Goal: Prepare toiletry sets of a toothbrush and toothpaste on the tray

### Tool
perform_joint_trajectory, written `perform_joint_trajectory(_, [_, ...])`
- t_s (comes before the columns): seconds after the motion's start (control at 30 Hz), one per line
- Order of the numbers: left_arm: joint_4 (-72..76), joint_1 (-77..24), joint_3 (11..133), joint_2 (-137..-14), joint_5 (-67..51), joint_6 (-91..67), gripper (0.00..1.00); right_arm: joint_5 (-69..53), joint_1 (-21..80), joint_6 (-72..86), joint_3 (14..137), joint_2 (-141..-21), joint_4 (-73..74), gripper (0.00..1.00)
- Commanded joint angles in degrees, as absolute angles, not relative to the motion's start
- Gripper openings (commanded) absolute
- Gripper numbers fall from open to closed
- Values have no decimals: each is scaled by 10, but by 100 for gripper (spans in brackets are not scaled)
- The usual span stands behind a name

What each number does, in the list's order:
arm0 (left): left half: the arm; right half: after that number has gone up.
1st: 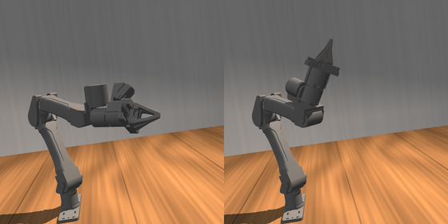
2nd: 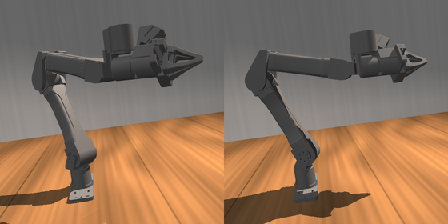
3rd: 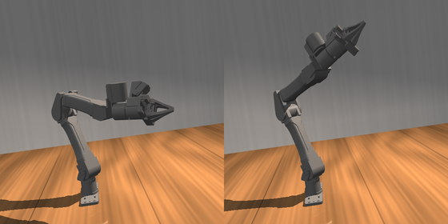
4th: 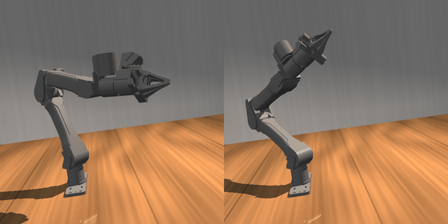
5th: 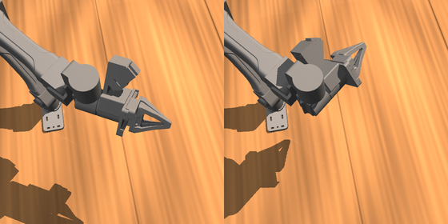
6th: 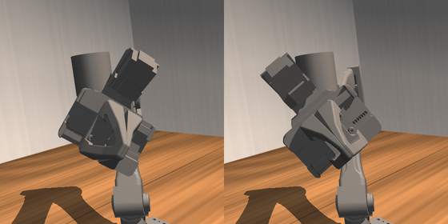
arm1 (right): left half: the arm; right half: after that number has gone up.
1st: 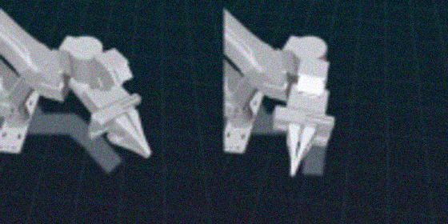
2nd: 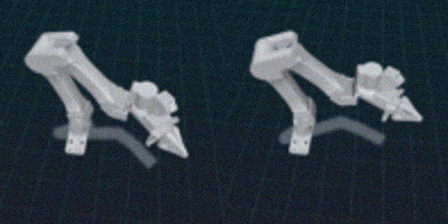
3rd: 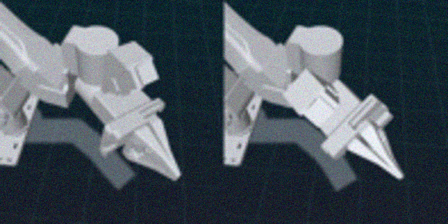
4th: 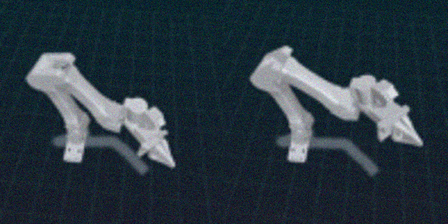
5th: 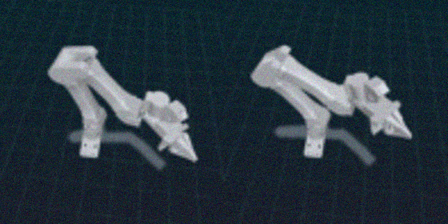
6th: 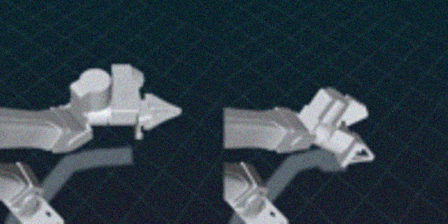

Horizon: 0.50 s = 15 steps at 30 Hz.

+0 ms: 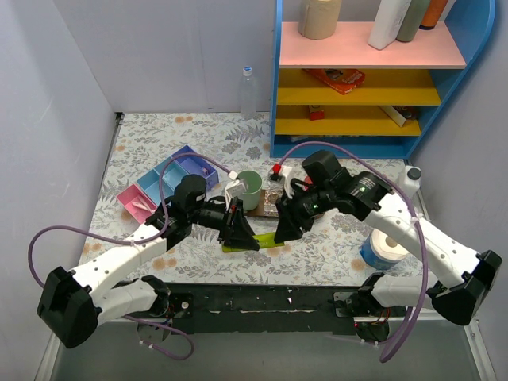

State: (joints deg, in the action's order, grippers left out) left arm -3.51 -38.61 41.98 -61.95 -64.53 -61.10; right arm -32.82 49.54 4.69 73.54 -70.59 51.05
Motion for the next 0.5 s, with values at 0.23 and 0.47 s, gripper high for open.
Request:
perform_joint_trajectory(0.23, [243, -390, 315, -523, -511, -769, 0, -387, 380, 125, 652, -589, 296, 66])
perform_joint_trajectory(0.47, [304, -390, 299, -503, -443, -807, 0, -420, 380, 192, 578, -541, 135, 64])
